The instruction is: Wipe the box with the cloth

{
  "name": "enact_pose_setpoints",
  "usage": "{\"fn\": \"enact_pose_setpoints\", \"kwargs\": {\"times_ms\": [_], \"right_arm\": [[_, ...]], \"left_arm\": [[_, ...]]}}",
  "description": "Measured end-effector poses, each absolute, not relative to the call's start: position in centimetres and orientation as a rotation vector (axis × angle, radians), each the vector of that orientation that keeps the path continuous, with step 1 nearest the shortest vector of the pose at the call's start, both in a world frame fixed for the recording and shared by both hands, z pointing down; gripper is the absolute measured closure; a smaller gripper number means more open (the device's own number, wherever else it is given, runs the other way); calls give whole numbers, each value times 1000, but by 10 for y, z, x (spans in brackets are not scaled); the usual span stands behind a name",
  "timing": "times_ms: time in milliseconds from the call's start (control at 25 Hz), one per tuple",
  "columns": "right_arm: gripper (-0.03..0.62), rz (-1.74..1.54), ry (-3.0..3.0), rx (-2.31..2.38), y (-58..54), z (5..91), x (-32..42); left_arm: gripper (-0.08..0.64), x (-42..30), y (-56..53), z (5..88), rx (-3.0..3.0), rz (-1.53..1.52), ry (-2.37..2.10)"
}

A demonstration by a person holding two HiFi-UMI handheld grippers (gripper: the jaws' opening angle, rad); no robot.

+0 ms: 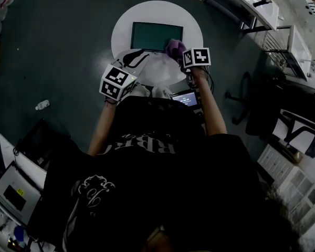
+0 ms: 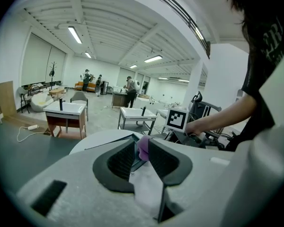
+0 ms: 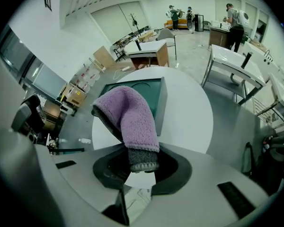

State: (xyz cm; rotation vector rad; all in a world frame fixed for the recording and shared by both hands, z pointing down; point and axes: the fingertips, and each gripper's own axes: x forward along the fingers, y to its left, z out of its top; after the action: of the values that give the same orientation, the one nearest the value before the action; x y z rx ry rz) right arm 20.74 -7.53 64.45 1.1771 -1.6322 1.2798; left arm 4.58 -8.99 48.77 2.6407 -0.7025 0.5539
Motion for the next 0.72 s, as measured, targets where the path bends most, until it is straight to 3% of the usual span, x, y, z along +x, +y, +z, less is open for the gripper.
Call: {"fn": "enact_pose_setpoints", "kwargs": {"times_ms": [360,720], "right_arm": [[515,1249,-1678,1161,-67,633,208],[515,1072,-1849,787,-59,623,100]], "left_arm": [[471,45,-77,492,2638,572,-700],[471,20,-75,494,2594,546,-814]]}}
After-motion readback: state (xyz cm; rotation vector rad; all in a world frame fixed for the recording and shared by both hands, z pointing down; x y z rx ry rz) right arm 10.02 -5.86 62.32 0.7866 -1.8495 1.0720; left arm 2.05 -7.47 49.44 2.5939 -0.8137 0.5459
